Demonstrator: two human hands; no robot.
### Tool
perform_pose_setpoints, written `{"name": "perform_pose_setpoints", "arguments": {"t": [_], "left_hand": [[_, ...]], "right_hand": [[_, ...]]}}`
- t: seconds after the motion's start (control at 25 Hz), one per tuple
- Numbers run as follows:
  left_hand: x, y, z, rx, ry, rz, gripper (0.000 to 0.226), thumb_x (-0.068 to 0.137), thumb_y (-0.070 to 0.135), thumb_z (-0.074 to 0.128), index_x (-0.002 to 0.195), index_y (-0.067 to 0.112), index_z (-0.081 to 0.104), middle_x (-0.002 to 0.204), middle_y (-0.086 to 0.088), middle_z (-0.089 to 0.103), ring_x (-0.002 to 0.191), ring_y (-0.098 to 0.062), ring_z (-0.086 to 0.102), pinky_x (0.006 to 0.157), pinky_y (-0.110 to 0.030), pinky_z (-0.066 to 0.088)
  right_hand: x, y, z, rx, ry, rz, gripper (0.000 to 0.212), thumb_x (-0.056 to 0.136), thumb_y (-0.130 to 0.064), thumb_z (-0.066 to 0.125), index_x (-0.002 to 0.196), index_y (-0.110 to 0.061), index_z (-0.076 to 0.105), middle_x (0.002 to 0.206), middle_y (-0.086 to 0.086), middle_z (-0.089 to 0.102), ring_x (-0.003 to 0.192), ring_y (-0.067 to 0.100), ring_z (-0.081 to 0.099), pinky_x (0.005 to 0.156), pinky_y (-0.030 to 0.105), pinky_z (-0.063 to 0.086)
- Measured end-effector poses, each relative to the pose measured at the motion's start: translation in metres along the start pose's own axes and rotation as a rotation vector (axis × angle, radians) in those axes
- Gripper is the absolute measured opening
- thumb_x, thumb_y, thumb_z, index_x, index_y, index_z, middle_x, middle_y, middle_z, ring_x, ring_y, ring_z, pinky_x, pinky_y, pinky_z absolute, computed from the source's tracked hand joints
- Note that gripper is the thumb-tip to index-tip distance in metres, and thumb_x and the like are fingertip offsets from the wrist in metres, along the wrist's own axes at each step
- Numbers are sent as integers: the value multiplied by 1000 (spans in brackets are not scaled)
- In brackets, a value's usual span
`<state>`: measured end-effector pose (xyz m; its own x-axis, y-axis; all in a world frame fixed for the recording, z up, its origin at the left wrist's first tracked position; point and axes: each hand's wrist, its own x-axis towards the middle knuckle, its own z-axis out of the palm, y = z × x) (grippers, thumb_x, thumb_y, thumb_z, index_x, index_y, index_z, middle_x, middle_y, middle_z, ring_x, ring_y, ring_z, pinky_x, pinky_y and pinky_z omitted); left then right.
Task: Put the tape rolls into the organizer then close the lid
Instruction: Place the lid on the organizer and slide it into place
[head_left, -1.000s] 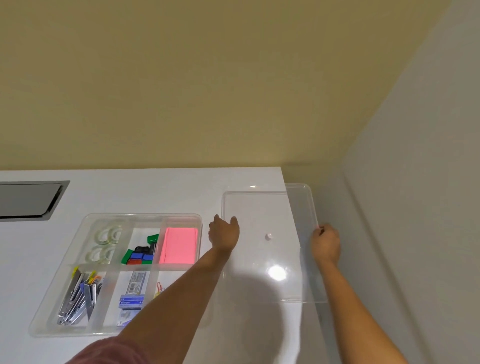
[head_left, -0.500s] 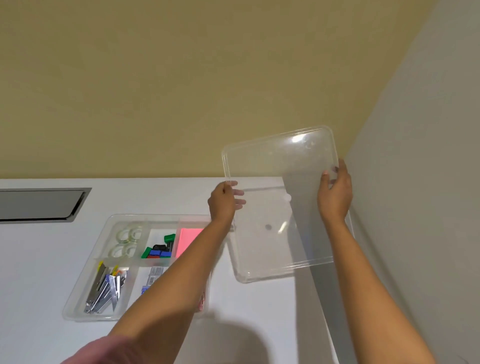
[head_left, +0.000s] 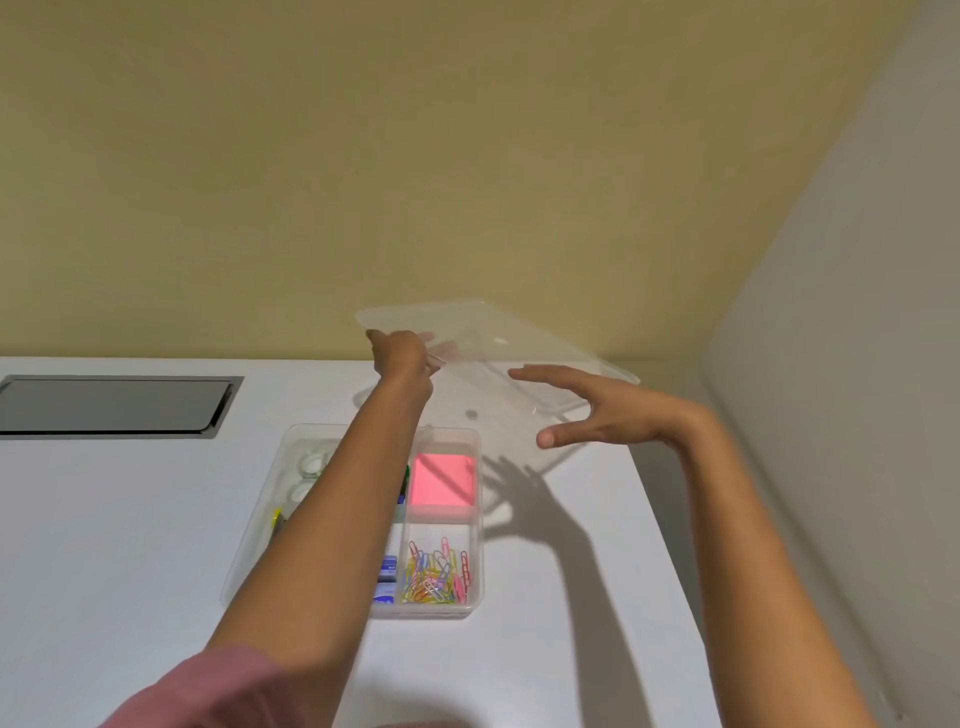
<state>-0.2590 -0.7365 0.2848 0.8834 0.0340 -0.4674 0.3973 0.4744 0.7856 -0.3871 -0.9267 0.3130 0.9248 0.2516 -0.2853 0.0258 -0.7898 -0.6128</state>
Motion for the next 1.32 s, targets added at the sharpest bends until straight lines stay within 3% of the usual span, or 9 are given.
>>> {"name": "perform_pose_setpoints", "arguments": {"t": [0.08, 0.16, 0.24, 0.4, 0.6, 0.76, 0.92, 1.16, 1.32], "left_hand": [[0, 18, -14, -62, -6, 2, 69, 95, -7, 15, 151, 22, -12, 130, -21, 53, 79, -36, 65, 57, -28, 52], [-3, 34, -25, -82, -41, 41, 66, 95, -2, 18, 153, 20, -5, 118, -17, 54, 75, -30, 63, 68, -33, 57], [-4, 52, -36, 65, -10, 121, 53, 99, 11, 23, 151, 16, 16, 122, -14, 53, 84, -26, 59, 80, -34, 53], [3, 72, -71, 503, 138, 297, 46, 101, 21, 28, 146, 12, 33, 152, -8, 37, 129, -26, 46, 106, -38, 38], [22, 79, -113, 752, 149, 291, 44, 102, 24, 28, 143, 12, 39, 149, -8, 41, 134, -29, 42, 110, -39, 34], [36, 65, -144, 753, 209, 293, 41, 102, 18, 28, 138, 17, 49, 142, -8, 50, 125, -29, 50, 96, -35, 43], [56, 36, -180, 757, 252, 292, 36, 102, 10, 35, 130, 10, 57, 134, -16, 58, 122, -33, 55, 102, -40, 47], [77, -9, -215, 911, 279, 279, 36, 99, 1, 37, 128, 5, 59, 130, -22, 60, 122, -37, 54, 105, -41, 44], [98, -22, -222, 965, 297, 274, 36, 100, 1, 38, 130, 4, 57, 132, -22, 59, 123, -38, 53, 105, -41, 44]], "right_hand": [[9, -22, 7, -43, 246, -126, 57, 80, -44, 71, 133, -43, 49, 143, -18, 49, 133, 2, 43, 108, 22, 33], [19, -40, 10, -6, 592, -215, 33, 91, -14, 62, 119, -30, 65, 126, -10, 66, 121, 10, 59, 103, 32, 46], [27, -60, 10, 102, 791, -222, 25, 95, -13, 56, 113, -28, 66, 114, -5, 73, 106, 16, 68, 90, 39, 53], [41, -80, 8, 580, 990, -223, 21, 96, -19, 54, 103, -39, 53, 92, -9, 74, 67, 12, 74, 57, 26, 54], [61, -69, 35, 781, 883, -44, 39, 99, -23, 50, 134, -35, 36, 91, -5, 70, 54, 12, 72, 48, 21, 54], [84, -52, 72, 801, 805, 190, 35, 102, -24, 40, 137, -32, 38, 84, -3, 61, 43, 8, 65, 46, 19, 50], [110, -29, 115, 758, 825, 409, 36, 103, -16, 33, 135, -20, 47, 90, 6, 62, 51, 15, 55, 47, 21, 47], [139, 6, 158, 645, 772, 594, 38, 100, -12, 37, 136, -10, 50, 119, 21, 66, 92, 25, 56, 99, 46, 49], [160, 20, 168, 556, 795, 675, 35, 100, -16, 44, 129, -1, 57, 123, 26, 62, 111, 42, 61, 101, 51, 48]]}}
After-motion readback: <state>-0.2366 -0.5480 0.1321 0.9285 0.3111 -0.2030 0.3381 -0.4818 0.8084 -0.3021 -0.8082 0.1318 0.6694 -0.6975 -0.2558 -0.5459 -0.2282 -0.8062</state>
